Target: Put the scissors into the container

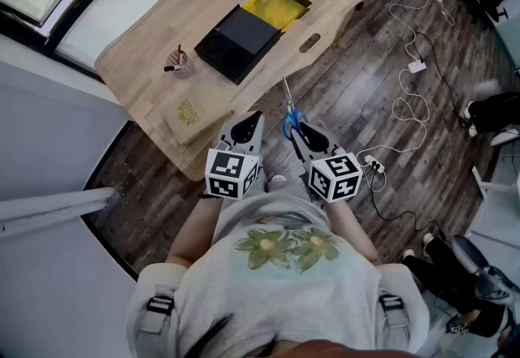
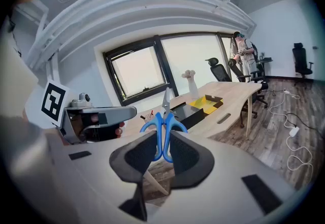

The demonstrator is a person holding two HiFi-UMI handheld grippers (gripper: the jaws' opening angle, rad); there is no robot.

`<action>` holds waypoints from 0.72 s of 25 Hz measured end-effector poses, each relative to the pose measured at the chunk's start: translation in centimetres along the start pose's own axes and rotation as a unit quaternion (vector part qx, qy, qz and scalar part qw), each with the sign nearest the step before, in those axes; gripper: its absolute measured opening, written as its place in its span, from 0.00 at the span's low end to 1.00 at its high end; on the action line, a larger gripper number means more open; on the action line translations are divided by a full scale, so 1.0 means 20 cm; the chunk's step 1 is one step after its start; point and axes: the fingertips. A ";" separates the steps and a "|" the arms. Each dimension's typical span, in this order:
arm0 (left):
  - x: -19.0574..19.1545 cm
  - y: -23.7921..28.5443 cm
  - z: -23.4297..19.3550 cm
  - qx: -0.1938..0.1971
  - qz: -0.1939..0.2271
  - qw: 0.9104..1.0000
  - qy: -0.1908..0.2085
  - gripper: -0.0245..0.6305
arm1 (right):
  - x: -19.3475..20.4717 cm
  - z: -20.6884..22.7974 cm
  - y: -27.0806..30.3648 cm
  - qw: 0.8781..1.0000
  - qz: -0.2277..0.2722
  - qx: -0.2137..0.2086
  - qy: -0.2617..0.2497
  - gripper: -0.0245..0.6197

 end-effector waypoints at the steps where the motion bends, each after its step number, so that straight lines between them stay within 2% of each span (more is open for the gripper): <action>1: 0.00 0.00 0.00 -0.001 0.000 1.000 -0.001 0.05 | 0.00 0.00 0.00 1.000 0.000 -0.001 -0.001 0.16; 12: 0.02 0.03 -0.18 0.005 -0.008 1.000 -0.004 0.05 | 0.01 -0.03 0.17 1.000 -0.014 -0.003 -0.021 0.16; 18: 0.02 0.07 -0.29 0.026 -0.021 0.999 0.001 0.05 | -0.02 -0.05 0.27 0.999 -0.012 0.008 -0.046 0.16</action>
Point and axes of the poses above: the fingertips, and each gripper's own axes: y forward along the fingers, z to its right, x out of its underside, and after that the axes turned 10 degrees about x, right-handed
